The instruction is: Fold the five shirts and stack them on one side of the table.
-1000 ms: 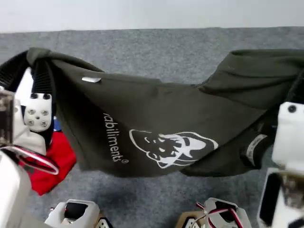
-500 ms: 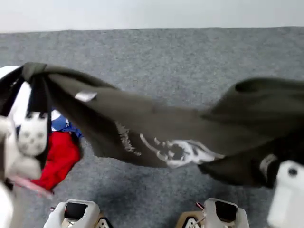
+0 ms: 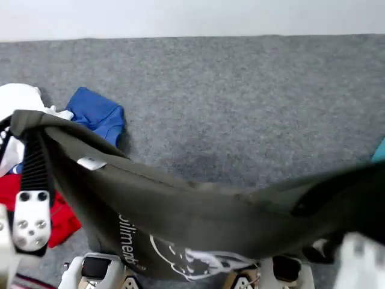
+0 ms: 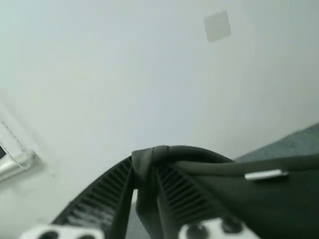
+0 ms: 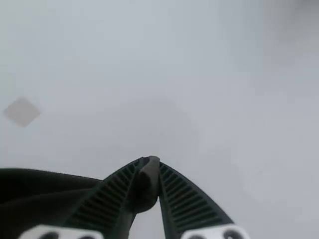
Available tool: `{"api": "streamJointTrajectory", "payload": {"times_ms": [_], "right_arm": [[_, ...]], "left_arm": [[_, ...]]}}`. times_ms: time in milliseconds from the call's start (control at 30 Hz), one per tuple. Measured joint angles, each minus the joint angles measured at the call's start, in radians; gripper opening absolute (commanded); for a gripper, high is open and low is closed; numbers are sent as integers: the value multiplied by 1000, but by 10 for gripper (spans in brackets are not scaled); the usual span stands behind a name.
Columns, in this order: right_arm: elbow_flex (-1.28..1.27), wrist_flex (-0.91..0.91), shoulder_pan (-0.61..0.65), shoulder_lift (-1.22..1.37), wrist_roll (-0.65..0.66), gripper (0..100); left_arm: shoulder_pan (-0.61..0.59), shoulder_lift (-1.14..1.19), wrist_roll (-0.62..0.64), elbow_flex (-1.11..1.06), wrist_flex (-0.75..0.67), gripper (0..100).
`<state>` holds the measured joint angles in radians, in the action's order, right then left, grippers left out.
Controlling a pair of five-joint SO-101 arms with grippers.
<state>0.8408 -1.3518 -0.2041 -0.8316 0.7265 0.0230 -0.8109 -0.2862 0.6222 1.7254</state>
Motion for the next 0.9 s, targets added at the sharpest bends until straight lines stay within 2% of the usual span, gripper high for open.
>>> {"api": "streamJointTrajectory", "payload": {"times_ms": [233,433,600,900], "right_arm": [[-275,-6,0,2,0,10],[-575,71,0,5,-25,10],[-858,276,0,23,-77,10],[-1432,835,2,28,-84,10]], "left_arm": [[2,-2,0,-269,-15,3],[3,9,35,-577,-190,3],[3,12,41,-858,-454,3],[3,15,41,-1382,-1079,3]]}}
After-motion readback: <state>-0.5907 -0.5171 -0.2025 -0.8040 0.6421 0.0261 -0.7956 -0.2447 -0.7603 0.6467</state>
